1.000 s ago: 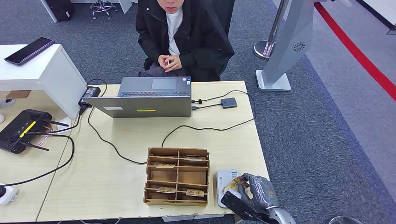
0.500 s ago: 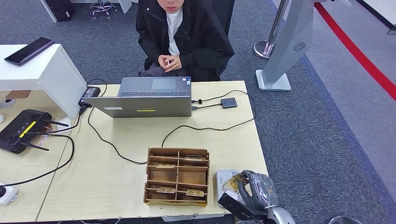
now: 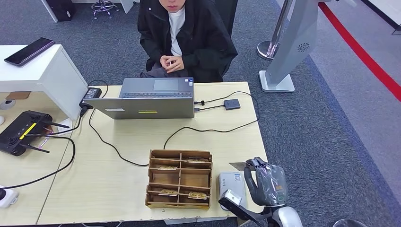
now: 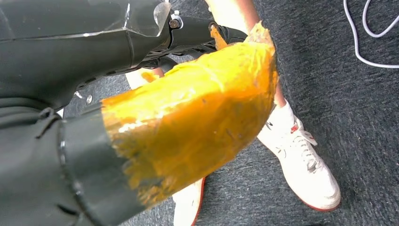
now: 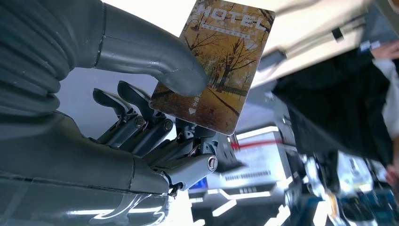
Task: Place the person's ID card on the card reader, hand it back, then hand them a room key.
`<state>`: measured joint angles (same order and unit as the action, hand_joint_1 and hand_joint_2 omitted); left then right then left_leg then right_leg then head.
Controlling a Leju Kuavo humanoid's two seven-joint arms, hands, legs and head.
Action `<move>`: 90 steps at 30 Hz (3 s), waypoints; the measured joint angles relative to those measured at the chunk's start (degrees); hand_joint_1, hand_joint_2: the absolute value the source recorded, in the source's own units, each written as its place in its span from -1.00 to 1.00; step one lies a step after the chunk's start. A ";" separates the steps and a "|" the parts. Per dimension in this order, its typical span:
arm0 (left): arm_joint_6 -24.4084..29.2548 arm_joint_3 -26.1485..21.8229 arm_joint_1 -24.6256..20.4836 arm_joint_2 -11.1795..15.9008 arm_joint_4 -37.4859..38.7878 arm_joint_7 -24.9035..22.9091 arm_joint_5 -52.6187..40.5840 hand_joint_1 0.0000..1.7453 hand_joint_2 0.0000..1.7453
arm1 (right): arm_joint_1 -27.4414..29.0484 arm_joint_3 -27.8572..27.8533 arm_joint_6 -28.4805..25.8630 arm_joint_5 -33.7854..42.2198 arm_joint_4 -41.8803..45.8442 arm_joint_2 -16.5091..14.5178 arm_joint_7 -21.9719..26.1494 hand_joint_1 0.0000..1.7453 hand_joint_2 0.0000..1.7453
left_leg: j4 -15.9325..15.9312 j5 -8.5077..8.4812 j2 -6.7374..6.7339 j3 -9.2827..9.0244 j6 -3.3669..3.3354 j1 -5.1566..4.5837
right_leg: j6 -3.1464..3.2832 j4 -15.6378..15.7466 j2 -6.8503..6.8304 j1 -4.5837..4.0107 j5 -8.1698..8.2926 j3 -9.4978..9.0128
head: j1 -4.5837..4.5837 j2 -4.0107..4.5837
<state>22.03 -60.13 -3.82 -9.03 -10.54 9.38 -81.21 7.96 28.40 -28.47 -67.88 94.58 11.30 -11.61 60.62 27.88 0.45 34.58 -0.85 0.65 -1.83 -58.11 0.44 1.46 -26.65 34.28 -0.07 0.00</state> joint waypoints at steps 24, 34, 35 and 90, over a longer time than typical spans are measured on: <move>-0.44 0.09 -0.19 0.00 0.00 0.83 -1.76 -1.00 -1.00 | -3.42 -2.08 -8.36 -11.00 7.87 -4.13 8.72 1.00 1.00 | 0.00 -0.01 -0.04 0.00 0.00 0.00 | 0.02 -0.01 0.02 0.00 0.02 0.00 | 0.02 0.00; -1.78 1.67 -1.74 0.00 0.00 -0.17 -4.40 -1.00 -1.00 | -16.79 0.25 -7.80 -14.47 3.20 -6.12 9.93 1.00 1.00 | 0.00 -0.08 -0.03 0.00 0.06 0.00 | 0.03 -0.04 0.03 0.00 0.04 -0.01 | 0.00 0.00; -1.88 1.83 -1.86 0.00 0.00 -0.26 -4.57 -1.00 -1.00 | -17.80 0.52 -7.70 -14.81 2.56 -6.31 9.87 1.00 1.00 | 0.00 -0.08 -0.03 -0.01 0.06 0.00 | 0.03 -0.05 0.03 0.00 0.05 0.00 | 0.00 0.00; -3.15 5.49 -3.33 0.00 0.00 -1.91 -5.09 -1.00 -1.00 | -35.41 9.31 2.89 -16.49 -16.65 -10.12 3.19 -1.00 -1.00 | 0.00 -0.11 0.04 0.00 0.11 0.00 | 0.03 -0.14 0.02 0.00 0.04 0.04 | 0.00 0.00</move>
<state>18.88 -54.64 -7.15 -9.03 -10.54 7.46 -86.30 -27.45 37.70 -25.58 -84.37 77.93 1.18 -8.43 60.63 27.77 0.48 34.58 -0.74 0.65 -1.80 -58.25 0.46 1.46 -26.61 34.32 -0.07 0.00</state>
